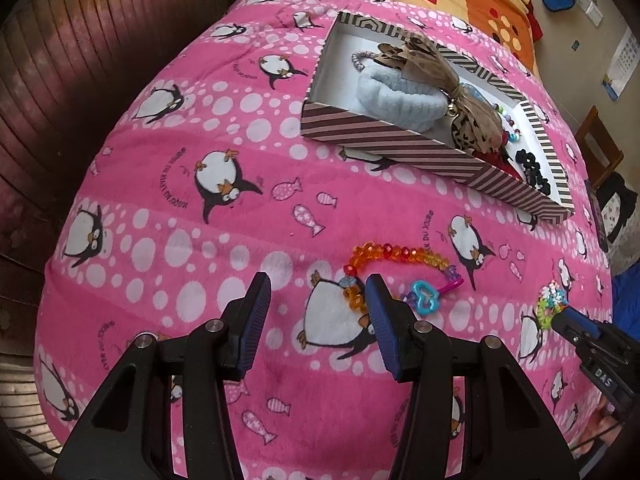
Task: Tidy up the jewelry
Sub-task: 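Grasp the orange bead bracelet with the left tool while the right tool grasps the green flower bracelet, then carry both bracelets into the white tray box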
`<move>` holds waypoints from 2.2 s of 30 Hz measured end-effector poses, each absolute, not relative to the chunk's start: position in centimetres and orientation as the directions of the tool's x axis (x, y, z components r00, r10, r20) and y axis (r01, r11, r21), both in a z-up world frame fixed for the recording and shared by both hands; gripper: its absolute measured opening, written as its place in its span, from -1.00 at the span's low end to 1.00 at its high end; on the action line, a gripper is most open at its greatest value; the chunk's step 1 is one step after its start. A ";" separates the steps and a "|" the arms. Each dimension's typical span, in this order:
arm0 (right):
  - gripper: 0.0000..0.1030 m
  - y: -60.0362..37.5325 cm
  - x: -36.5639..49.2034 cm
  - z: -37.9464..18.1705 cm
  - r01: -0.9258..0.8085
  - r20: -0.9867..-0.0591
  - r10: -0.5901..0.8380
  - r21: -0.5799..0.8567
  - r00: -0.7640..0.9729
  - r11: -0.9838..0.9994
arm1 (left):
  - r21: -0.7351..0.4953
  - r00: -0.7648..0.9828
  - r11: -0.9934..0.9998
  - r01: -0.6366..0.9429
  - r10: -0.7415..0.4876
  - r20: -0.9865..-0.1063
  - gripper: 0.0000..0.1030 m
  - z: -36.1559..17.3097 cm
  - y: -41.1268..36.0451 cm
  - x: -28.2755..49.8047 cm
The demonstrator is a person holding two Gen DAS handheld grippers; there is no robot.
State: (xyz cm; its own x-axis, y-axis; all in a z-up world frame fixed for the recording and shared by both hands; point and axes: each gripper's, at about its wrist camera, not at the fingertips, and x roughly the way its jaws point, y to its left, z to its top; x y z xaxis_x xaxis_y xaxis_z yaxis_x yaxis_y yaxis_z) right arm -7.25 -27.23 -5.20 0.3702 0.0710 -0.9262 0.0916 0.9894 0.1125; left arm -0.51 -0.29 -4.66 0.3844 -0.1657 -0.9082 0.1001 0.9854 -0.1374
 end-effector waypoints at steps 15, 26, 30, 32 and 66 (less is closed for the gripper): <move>-0.77 -27.9 -6.7 -6.5 0.093 -0.914 0.127 0.176 0.386 0.980 | -0.111 0.363 0.979 0.170 -0.167 -0.917 -0.40 -6.5 -3.2 1.3; -0.77 -27.9 -6.8 -0.8 0.047 -0.856 0.175 0.226 0.487 0.973 | -0.233 0.328 0.953 0.191 -0.286 -0.900 -0.82 -4.2 -2.3 1.6; -0.77 -28.0 -6.4 1.1 0.028 -0.833 0.192 0.241 0.520 0.970 | -0.227 0.348 0.946 0.233 -0.299 -0.888 -0.82 -2.1 -3.1 1.4; -0.77 -27.9 -6.0 1.8 0.021 -0.825 0.190 0.237 0.532 0.971 | -0.224 0.357 0.942 0.250 -0.305 -0.883 -0.82 -1.4 -3.4 1.2; -0.77 -27.0 0.4 6.0 -0.027 -0.790 0.186 0.210 0.585 0.977 | -0.146 0.486 0.912 0.384 -0.334 -0.808 -0.85 7.4 -7.4 3.9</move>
